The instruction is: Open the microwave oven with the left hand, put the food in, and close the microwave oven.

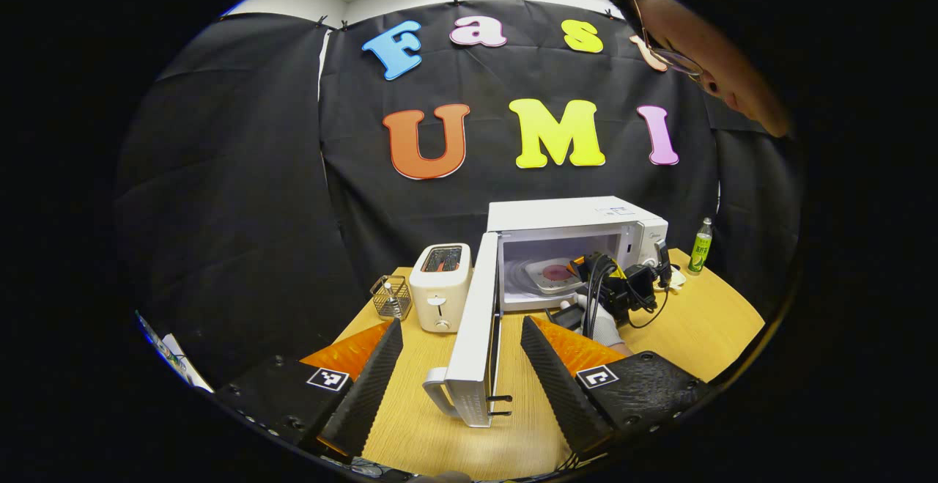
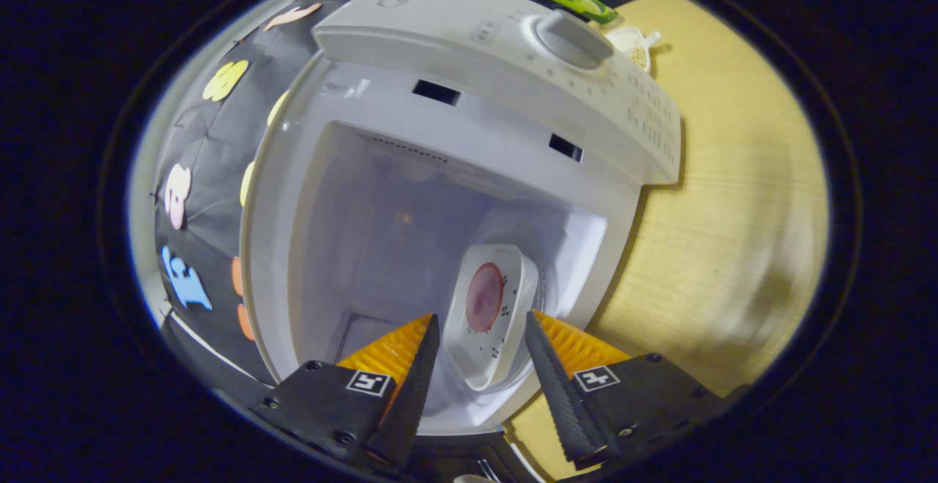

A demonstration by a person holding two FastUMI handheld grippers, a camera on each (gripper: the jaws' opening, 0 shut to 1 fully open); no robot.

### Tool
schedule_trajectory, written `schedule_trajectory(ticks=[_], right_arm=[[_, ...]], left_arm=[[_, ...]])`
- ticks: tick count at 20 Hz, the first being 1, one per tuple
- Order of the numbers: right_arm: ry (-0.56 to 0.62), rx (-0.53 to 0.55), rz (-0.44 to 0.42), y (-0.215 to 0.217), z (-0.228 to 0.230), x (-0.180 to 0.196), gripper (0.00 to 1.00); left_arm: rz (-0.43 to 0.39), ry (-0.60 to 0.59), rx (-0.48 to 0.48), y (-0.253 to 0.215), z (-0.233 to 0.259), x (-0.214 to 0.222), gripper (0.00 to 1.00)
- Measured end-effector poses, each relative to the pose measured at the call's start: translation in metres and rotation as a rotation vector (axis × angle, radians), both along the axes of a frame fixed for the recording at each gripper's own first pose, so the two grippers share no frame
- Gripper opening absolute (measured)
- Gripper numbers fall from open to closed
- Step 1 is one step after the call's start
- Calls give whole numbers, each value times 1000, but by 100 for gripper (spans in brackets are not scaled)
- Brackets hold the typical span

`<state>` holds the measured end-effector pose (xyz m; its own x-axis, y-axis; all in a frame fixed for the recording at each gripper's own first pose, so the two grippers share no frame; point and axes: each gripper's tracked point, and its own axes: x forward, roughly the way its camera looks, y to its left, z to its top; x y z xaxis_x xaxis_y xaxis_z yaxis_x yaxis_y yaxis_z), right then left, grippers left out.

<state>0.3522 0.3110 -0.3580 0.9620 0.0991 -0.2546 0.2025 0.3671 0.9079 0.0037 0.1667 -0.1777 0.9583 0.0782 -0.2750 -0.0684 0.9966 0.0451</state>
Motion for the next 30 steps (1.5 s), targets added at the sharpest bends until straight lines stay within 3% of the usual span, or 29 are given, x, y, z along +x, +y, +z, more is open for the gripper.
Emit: schedule_trajectory(ticks=[1,2,3,4,5,6,8,9,10,11,12,13,14,15,16,17,19,20,22,23,26,27,28,29,30], right_arm=[[-17,-58,8,-5,10,-8,73],[-39,-134,35,-9,20,-16,88],[-51,-221,64,-13,29,-25,93],[-68,-296,92,-18,41,-33,83],[-90,-365,115,-26,53,-41,97],[-98,-427,136,-35,66,-51,84],[-122,-553,169,-63,91,-68,85],[-132,-609,186,-79,102,-76,100],[-134,-656,198,-94,113,-87,91],[-131,-699,213,-110,122,-98,100],[-123,-743,230,-125,129,-109,90],[-114,-794,243,-143,134,-121,91],[-109,-846,253,-162,142,-133,100],[-106,-888,255,-182,150,-144,100],[-109,-934,252,-199,157,-153,91],[-110,-974,249,-218,167,-162,100],[-126,-1030,224,-249,190,-181,100],[-125,-1050,211,-264,199,-190,91],[-134,-1075,196,-281,218,-207,91],[-137,-1085,189,-289,225,-215,100],[-140,-1074,175,-303,239,-231,100],[-140,-1068,172,-308,242,-235,92],[-140,-1065,169,-312,245,-240,92],[-138,-1066,166,-315,247,-244,100],[-131,-1064,164,-318,248,-247,91]], left_arm=[[-1,-7,-2,-1,3,0,97],[-5,-16,-7,-2,8,0,97],[-6,-27,-8,-3,12,0,97],[-6,-40,-9,-3,16,-1,97],[-10,-52,-10,-4,21,-1,97],[-14,-64,-12,-6,26,1,97],[-23,-85,-16,-10,33,4,96],[-31,-93,-21,-13,36,4,97],[-37,-95,-26,-15,36,2,96],[-39,-101,-27,-17,37,1,96],[-39,-106,-31,-17,39,0,96],[-40,-112,-37,-17,40,1,97],[-42,-115,-42,-18,40,1,97],[-37,-117,-37,-18,40,2,96],[-35,-121,-34,-17,40,5,96],[-37,-126,-43,-19,42,8,96],[-45,-152,-64,-23,48,13,96],[-45,-158,-70,-24,49,17,96],[-42,-178,-74,-27,53,24,96],[-40,-184,-74,-27,54,28,96],[-41,-202,-71,-29,60,35,96],[-41,-208,-66,-29,62,37,96],[-43,-212,-62,-28,63,37,96],[-42,-214,-61,-27,63,38,96],[-43,-216,-61,-26,63,39,94]])
